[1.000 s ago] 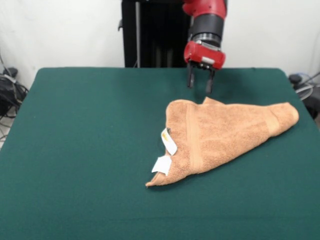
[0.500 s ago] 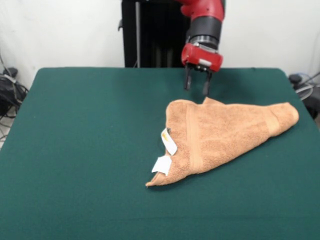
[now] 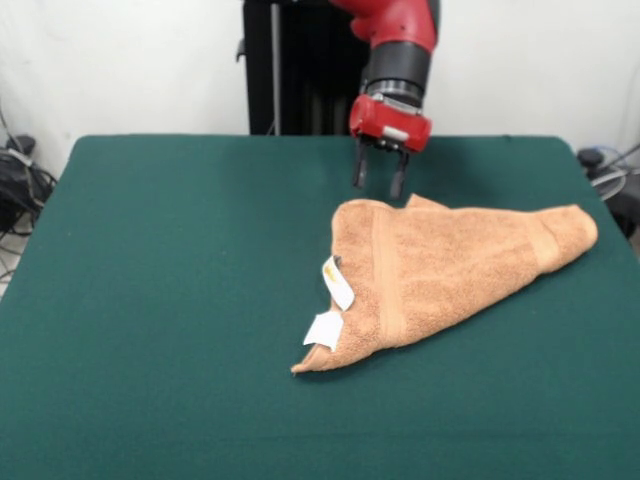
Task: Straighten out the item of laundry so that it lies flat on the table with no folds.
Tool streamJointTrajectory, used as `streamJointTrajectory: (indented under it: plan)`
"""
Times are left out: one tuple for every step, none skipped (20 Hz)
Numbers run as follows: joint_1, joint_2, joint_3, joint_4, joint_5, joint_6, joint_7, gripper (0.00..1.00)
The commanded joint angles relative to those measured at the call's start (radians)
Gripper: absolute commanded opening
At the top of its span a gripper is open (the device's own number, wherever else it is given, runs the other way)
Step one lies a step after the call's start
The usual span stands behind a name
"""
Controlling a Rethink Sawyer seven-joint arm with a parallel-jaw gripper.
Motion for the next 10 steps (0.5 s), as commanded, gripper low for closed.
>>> streamJointTrajectory:
  plan:
    - [-0.031,0.054,0.072,-0.155,-0.015,0.066,0.126,1.0]
    - [-0.033,0.054,0.071,-0.158,-0.017,0.066,0.125,1.0]
    - [-0.033,0.054,0.07,-0.16,-0.018,0.066,0.124,1.0]
    - [-0.034,0.054,0.069,-0.161,-0.019,0.067,0.124,1.0]
    - [-0.034,0.055,0.068,-0.164,-0.02,0.066,0.123,1.0]
    - [-0.035,0.055,0.068,-0.166,-0.021,0.067,0.123,1.0]
    - [-0.035,0.055,0.066,-0.167,-0.02,0.064,0.122,1.0]
    - [-0.035,0.054,0.064,-0.168,-0.019,0.062,0.121,1.0]
    - [-0.036,0.054,0.062,-0.169,-0.019,0.059,0.12,1.0]
    - [-0.037,0.053,0.061,-0.172,-0.021,0.058,0.121,1.0]
